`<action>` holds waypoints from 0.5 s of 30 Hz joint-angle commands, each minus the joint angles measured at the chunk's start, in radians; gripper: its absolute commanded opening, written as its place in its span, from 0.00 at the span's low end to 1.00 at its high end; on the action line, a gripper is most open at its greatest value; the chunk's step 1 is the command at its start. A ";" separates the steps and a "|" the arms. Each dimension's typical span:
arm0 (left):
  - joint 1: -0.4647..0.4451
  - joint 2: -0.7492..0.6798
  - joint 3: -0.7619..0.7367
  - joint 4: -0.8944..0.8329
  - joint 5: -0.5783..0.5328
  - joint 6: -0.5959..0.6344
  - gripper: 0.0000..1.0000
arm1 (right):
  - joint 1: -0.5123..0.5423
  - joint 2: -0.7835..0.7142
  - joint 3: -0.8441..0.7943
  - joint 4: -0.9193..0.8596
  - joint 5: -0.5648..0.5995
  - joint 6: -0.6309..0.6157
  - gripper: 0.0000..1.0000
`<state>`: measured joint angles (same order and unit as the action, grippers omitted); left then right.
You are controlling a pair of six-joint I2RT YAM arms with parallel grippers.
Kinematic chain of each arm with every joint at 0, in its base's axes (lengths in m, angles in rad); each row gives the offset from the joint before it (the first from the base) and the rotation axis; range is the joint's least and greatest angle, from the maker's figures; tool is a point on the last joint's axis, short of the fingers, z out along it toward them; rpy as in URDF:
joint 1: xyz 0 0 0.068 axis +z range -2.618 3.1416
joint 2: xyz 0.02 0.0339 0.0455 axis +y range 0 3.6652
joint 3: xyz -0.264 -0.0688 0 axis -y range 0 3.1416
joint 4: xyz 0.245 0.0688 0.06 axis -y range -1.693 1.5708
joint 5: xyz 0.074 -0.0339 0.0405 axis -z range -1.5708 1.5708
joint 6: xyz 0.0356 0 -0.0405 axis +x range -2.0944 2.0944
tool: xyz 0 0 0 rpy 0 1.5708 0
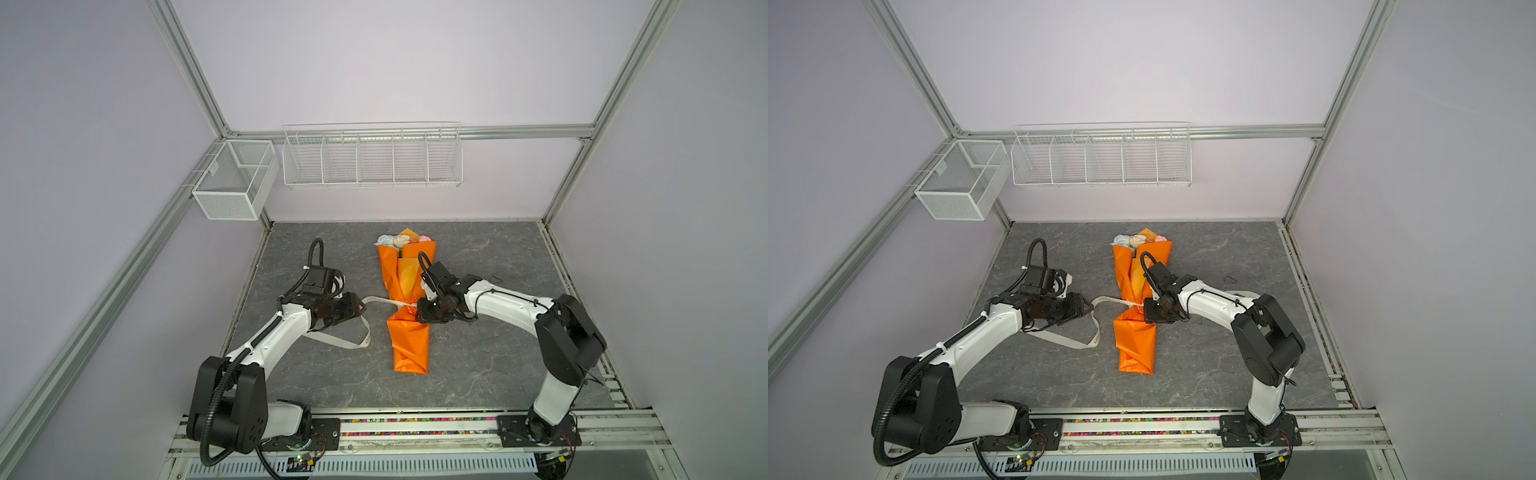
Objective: Tie the bouquet of fake flowers
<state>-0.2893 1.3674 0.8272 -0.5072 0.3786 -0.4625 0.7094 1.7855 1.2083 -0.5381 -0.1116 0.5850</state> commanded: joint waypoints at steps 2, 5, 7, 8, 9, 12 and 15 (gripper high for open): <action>-0.027 0.090 0.028 -0.008 -0.071 -0.004 0.60 | -0.007 -0.040 -0.003 -0.042 0.015 -0.038 0.46; -0.039 0.184 0.068 -0.006 -0.118 0.025 0.60 | -0.007 -0.051 0.002 -0.008 -0.039 -0.051 0.52; -0.040 0.243 0.093 0.003 -0.126 0.039 0.60 | -0.011 -0.077 0.000 0.021 -0.061 -0.050 0.57; -0.043 0.268 0.104 0.004 -0.135 0.047 0.60 | -0.015 -0.092 0.000 0.027 -0.063 -0.050 0.59; -0.045 0.291 0.119 -0.001 -0.147 0.056 0.59 | -0.024 -0.108 0.000 0.031 -0.063 -0.050 0.61; -0.045 0.333 0.153 -0.001 -0.163 0.068 0.54 | -0.066 -0.155 -0.011 0.021 -0.044 -0.057 0.64; -0.045 0.364 0.180 0.000 -0.162 0.077 0.48 | -0.130 -0.191 -0.043 -0.004 -0.016 -0.059 0.65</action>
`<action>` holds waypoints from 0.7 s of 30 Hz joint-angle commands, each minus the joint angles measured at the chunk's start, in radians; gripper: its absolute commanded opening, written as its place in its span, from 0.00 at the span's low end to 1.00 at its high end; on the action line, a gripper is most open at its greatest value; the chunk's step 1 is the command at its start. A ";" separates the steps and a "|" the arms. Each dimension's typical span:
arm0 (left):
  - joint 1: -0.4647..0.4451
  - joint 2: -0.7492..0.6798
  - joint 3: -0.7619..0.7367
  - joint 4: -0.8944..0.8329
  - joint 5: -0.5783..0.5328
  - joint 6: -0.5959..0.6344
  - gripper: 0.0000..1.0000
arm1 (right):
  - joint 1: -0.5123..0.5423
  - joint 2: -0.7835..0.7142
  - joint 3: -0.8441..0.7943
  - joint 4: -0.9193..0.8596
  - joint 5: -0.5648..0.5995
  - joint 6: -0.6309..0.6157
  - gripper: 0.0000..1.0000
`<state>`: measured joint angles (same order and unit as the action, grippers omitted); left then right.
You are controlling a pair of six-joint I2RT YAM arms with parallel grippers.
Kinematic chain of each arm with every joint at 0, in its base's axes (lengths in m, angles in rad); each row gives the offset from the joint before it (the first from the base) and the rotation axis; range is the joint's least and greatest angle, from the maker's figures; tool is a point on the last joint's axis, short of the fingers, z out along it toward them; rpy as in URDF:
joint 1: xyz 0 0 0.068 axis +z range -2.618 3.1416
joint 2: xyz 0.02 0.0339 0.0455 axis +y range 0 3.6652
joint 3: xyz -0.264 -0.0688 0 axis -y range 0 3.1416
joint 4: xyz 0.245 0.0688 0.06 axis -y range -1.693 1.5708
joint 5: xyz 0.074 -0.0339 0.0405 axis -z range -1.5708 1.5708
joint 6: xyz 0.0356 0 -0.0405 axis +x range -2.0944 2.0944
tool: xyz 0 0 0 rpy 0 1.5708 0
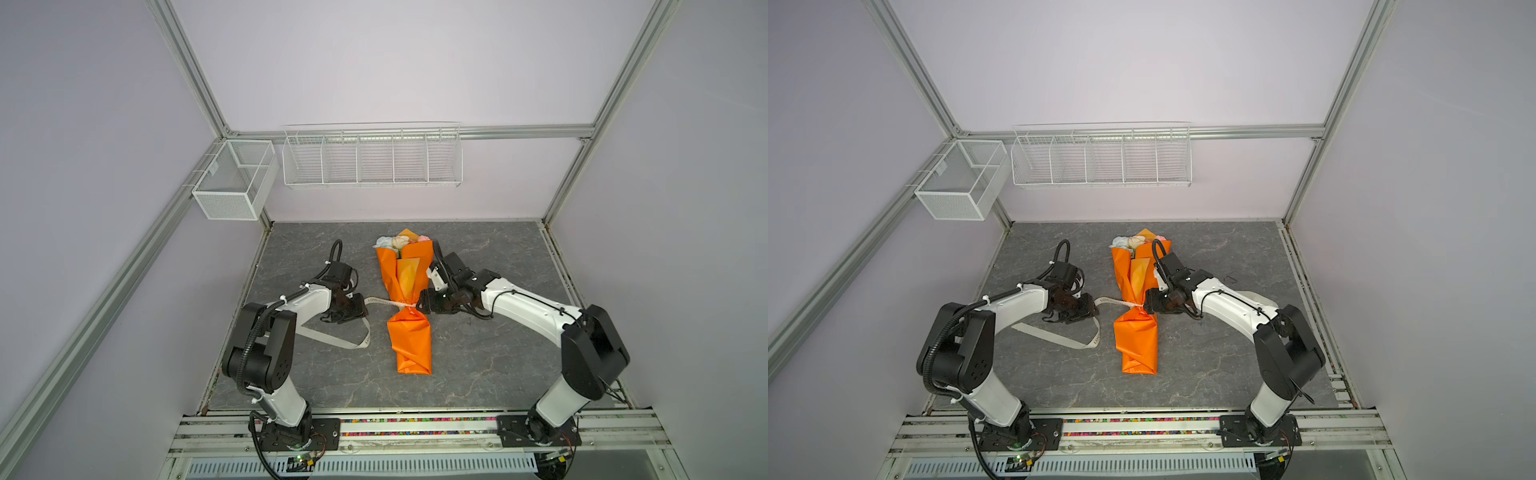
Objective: Tie the bouquet of fake flowers
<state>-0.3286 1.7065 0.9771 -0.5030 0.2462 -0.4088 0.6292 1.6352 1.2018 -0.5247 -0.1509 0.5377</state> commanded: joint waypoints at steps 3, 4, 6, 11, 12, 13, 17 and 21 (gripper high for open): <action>-0.007 0.050 0.039 0.009 -0.008 0.028 0.38 | -0.116 -0.070 -0.077 -0.038 0.038 -0.016 0.65; -0.009 0.059 0.045 0.005 -0.005 0.033 0.35 | -0.133 -0.081 -0.088 -0.046 0.045 -0.021 0.65; -0.011 0.071 0.055 -0.007 -0.007 0.044 0.29 | -0.158 -0.099 -0.107 -0.059 0.061 -0.031 0.65; -0.015 0.059 0.060 -0.017 0.024 0.068 0.03 | -0.204 -0.128 -0.155 -0.068 0.100 -0.033 0.66; -0.016 0.043 0.057 -0.009 0.045 0.070 0.00 | -0.211 -0.129 -0.171 -0.056 0.091 -0.032 0.67; -0.016 0.023 0.055 -0.002 0.066 0.069 0.00 | -0.216 -0.122 -0.182 -0.048 0.086 -0.032 0.67; -0.018 -0.092 0.047 0.010 0.089 0.063 0.00 | -0.248 -0.076 -0.194 -0.058 0.092 0.007 0.67; -0.020 -0.222 0.038 0.029 0.109 0.067 0.00 | -0.332 -0.070 -0.228 -0.013 0.087 0.063 0.68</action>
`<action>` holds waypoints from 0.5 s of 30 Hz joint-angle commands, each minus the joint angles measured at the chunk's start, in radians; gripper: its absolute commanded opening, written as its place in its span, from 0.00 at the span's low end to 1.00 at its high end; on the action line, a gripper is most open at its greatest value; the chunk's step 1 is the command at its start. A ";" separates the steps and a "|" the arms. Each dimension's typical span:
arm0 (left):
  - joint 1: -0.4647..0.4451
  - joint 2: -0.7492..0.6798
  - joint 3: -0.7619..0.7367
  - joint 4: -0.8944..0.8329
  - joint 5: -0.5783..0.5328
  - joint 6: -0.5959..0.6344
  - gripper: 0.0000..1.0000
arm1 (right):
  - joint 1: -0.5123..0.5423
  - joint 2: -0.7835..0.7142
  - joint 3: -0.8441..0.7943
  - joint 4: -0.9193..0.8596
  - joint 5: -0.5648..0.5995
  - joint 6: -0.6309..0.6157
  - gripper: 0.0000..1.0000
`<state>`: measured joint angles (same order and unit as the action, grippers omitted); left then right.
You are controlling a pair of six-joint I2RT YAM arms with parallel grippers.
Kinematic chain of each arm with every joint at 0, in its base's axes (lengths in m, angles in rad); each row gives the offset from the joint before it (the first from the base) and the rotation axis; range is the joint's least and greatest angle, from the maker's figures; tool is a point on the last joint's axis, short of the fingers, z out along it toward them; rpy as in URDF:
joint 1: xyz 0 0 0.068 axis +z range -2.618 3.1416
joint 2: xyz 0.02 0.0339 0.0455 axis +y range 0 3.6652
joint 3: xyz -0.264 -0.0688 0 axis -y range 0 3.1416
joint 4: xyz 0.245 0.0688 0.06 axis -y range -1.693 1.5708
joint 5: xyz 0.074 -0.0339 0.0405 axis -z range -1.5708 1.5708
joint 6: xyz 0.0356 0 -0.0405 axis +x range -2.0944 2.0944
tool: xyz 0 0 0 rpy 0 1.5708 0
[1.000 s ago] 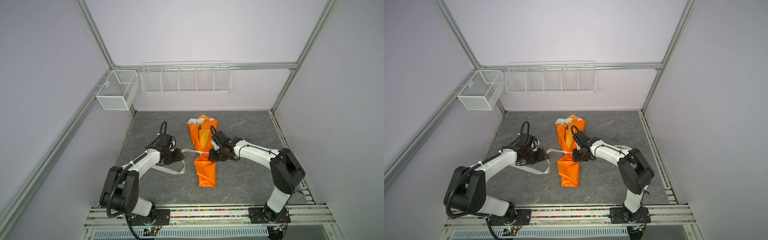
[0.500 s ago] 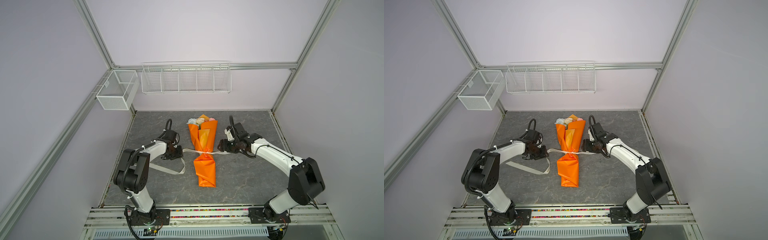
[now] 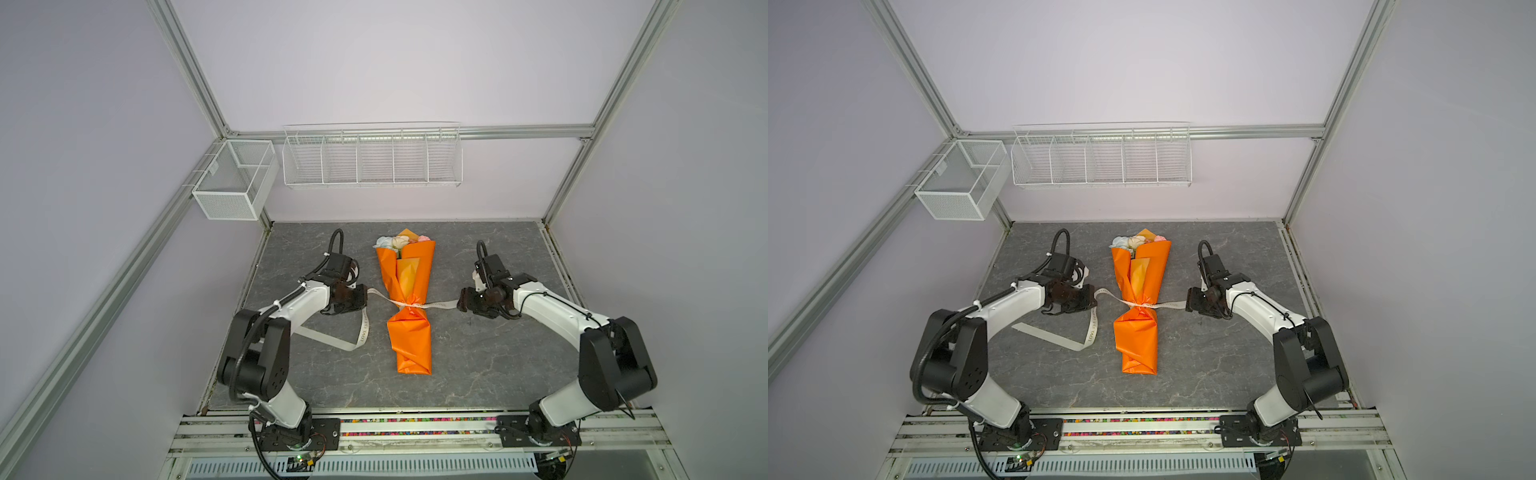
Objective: Tie the bouquet of fake flowers
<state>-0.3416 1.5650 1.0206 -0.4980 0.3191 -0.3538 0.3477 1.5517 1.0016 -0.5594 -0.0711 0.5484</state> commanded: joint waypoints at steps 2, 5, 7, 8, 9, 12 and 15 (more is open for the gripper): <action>-0.011 -0.129 -0.012 0.029 0.030 0.023 0.00 | -0.110 0.019 -0.031 0.029 -0.016 0.075 0.68; -0.012 -0.178 -0.026 0.043 0.036 0.040 0.00 | -0.177 -0.011 -0.019 0.016 0.008 0.068 0.68; -0.013 -0.195 -0.036 0.053 0.043 0.054 0.00 | -0.176 -0.081 -0.006 0.007 0.073 0.026 0.69; -0.016 -0.202 -0.041 0.055 0.045 0.062 0.00 | -0.174 -0.128 -0.009 0.008 0.106 0.011 0.70; -0.018 -0.207 -0.047 0.063 0.045 0.068 0.00 | -0.173 -0.189 -0.019 0.019 0.143 -0.010 0.71; -0.022 -0.229 -0.077 0.097 0.035 0.081 0.00 | -0.173 -0.373 -0.062 0.065 0.206 -0.094 0.75; -0.029 -0.248 -0.108 0.134 0.033 0.102 0.00 | -0.179 -0.516 -0.084 0.050 0.312 -0.106 0.96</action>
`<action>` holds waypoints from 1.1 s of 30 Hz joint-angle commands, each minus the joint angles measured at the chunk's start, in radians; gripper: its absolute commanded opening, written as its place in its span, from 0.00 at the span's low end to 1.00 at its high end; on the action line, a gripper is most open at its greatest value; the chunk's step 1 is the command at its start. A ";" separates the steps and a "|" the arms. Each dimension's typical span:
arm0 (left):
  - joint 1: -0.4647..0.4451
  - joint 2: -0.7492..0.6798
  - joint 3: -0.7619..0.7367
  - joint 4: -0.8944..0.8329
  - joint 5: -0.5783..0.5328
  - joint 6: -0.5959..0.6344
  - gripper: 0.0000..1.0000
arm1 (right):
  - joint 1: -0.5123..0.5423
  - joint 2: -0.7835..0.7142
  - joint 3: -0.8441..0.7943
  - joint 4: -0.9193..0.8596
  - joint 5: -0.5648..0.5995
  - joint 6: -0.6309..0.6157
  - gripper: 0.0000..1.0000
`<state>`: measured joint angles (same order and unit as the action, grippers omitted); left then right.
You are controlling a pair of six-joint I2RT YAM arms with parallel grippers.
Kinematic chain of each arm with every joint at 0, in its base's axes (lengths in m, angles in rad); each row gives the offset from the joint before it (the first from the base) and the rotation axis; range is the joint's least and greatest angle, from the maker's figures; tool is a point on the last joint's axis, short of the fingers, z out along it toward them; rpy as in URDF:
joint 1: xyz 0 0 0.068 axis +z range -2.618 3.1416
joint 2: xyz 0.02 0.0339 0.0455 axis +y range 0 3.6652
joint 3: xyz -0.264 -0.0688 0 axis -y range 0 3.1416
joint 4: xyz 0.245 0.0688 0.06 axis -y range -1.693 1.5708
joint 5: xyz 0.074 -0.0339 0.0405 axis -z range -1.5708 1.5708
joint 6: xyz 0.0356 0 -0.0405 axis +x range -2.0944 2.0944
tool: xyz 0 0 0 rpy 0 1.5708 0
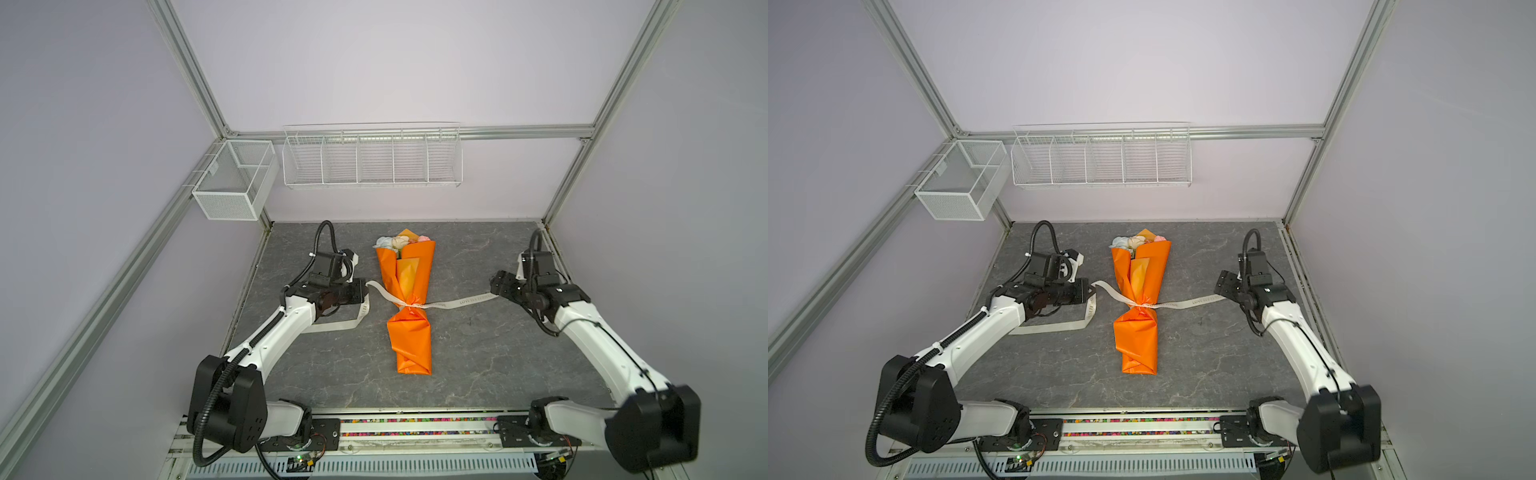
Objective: Tie the bouquet of fake flowers
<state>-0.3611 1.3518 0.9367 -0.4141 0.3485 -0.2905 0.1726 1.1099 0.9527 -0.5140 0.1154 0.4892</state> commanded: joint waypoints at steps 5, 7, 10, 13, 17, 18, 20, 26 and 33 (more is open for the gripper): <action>-0.029 -0.083 -0.076 0.131 -0.021 0.079 0.00 | -0.015 -0.174 -0.040 -0.091 0.213 0.013 0.89; -0.035 -0.106 -0.102 0.176 -0.020 0.094 0.00 | -0.026 -0.169 -0.056 -0.110 0.222 0.045 0.89; -0.046 -0.125 -0.127 0.226 -0.009 0.117 0.00 | -0.079 -0.097 -0.066 -0.124 0.096 0.073 0.89; -0.081 -0.150 -0.163 0.290 -0.005 0.169 0.00 | -0.135 0.016 -0.067 -0.109 -0.064 0.099 0.96; -0.148 -0.188 -0.218 0.361 -0.055 0.261 0.00 | -0.183 0.176 -0.068 -0.053 -0.216 0.131 0.88; -0.158 -0.198 -0.227 0.374 -0.066 0.266 0.00 | -0.189 0.214 -0.064 -0.032 -0.241 0.134 0.82; -0.164 -0.208 -0.239 0.385 -0.068 0.266 0.00 | -0.191 0.268 -0.061 -0.002 -0.235 0.153 0.75; -0.176 -0.224 -0.269 0.439 -0.059 0.295 0.00 | -0.197 0.421 0.011 0.025 -0.249 0.172 0.69; -0.184 -0.187 -0.245 0.480 -0.055 0.319 0.00 | -0.203 0.579 0.108 0.057 -0.225 0.183 0.58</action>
<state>-0.5400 1.1488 0.6746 0.0296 0.2916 -0.0086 -0.0204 1.6466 1.0237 -0.4850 -0.1127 0.6540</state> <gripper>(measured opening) 0.048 0.586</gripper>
